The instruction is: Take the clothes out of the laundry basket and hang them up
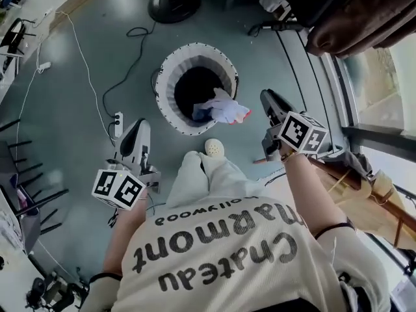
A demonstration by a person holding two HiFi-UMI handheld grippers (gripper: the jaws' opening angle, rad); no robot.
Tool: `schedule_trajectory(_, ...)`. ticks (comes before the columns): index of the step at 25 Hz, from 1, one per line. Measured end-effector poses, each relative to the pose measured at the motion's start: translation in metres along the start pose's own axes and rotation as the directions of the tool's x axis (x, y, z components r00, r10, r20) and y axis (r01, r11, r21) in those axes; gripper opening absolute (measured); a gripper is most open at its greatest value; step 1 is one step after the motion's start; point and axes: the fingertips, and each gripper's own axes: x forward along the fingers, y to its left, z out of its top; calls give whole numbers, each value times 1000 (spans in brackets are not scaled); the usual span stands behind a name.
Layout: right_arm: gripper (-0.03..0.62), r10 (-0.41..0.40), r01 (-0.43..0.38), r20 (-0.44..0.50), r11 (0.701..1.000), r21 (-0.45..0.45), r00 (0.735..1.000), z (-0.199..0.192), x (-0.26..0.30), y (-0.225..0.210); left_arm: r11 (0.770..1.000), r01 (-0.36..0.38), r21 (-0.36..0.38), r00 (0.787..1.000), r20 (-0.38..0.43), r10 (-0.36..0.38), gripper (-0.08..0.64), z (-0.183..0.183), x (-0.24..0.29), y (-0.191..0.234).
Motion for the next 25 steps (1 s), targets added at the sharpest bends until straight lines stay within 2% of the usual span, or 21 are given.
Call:
schedule_trajectory(2,96,-41,43,-54,999,26,998,-30,13,-30,1000,7,-11,1000,-29,-7,8,-16,12,9)
schedule_trajectory(4,97,-77,87,-102,992,93,992,-66,21,-57,1000,16,-10,996,-88,-17,8,-36,20,16)
schedule_trajectory(8,97,-134,175,-174,953,246,976,-136,36,-96,999,43,-8,979,-199,-44,8,-66,34,31)
schedule_trajectory(10,97,-171,220,-202,943,250,964,-163,44,-114,998,67,4,969,-237,-64,8,-78,40,36)
schedule_trajectory(12,97,-187,235,-252,956,177,950,-186,57,-128,996,85,21,960,-269,-76,8,-90,44,39)
schedule_trajectory(15,104,-211,213,-356,976,-34,910,-216,83,-144,995,96,23,947,-310,-84,8,-108,52,48)
schedule_trajectory(17,121,-224,168,-427,972,-166,876,-234,99,-153,994,103,27,939,-331,-88,8,-117,55,51)
schedule_trajectory(20,219,-261,88,-520,939,-333,813,-253,117,-169,994,103,32,935,-344,-86,8,-123,57,56)
schedule_trajectory(23,237,-287,-16,-594,892,-451,752,-263,129,-184,995,93,21,934,-349,-80,8,-129,58,62)
schedule_trajectory(25,242,-284,-96,-646,868,-488,709,-271,132,-192,996,83,16,934,-350,-72,8,-131,57,65)
